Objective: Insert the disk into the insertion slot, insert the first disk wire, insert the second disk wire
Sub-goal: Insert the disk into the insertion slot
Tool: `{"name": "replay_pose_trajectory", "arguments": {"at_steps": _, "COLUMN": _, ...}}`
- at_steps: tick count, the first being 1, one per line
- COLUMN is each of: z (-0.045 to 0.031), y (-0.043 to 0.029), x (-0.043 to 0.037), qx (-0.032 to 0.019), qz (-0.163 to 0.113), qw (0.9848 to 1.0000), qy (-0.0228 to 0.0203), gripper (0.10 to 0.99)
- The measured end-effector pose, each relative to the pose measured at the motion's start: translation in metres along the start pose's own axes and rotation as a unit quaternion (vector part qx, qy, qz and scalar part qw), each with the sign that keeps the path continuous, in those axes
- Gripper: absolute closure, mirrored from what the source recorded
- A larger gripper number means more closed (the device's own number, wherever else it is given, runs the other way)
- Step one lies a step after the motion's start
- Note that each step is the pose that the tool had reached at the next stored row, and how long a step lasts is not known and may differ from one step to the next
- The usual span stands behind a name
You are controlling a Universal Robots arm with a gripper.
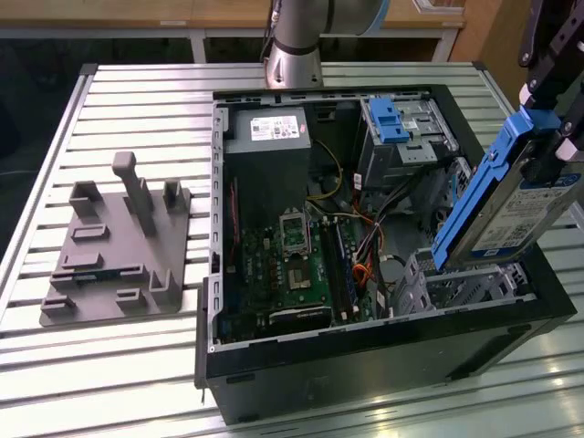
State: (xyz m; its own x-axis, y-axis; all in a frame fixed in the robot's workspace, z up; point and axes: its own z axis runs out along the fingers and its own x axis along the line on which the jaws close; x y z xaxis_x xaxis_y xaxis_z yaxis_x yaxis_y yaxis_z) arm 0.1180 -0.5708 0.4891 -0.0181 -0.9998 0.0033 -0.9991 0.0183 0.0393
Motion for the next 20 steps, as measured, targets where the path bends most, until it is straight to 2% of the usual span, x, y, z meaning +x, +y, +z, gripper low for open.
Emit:
{"name": "replay_pose_trajectory", "arguments": {"at_steps": 4, "z": -0.0001, "y": 0.0000, "x": 0.0000, "qx": 0.0000, "qz": 0.000, "qw": 1.0000, "qy": -0.0013, "gripper": 0.722}}
{"name": "replay_pose_trajectory", "arguments": {"at_steps": 6, "z": 0.0000, "y": 0.0000, "x": 0.0004, "qx": -0.0001, "qz": 0.000, "qw": 1.0000, "qy": -0.0065, "gripper": 0.722}}
{"name": "replay_pose_trajectory", "arguments": {"at_steps": 8, "z": 0.0000, "y": 0.0000, "x": 0.0013, "qx": -0.0003, "qz": -0.001, "qw": 0.9999, "qy": -0.0168, "gripper": 0.722}}
{"name": "replay_pose_trajectory", "arguments": {"at_steps": 12, "z": 0.0000, "y": -0.0001, "x": 0.0037, "qx": -0.0008, "qz": -0.003, "qw": 0.9990, "qy": -0.0448, "gripper": 0.722}}
{"name": "replay_pose_trajectory", "arguments": {"at_steps": 13, "z": 0.0000, "y": -0.0001, "x": 0.0044, "qx": -0.0009, "qz": -0.003, "qw": 0.9988, "qy": -0.0494, "gripper": 0.722}}
{"name": "replay_pose_trajectory", "arguments": {"at_steps": 20, "z": 0.0000, "y": -0.0002, "x": 0.0045, "qx": -0.0009, "qz": -0.003, "qw": 0.9987, "qy": -0.0504, "gripper": 0.722}}
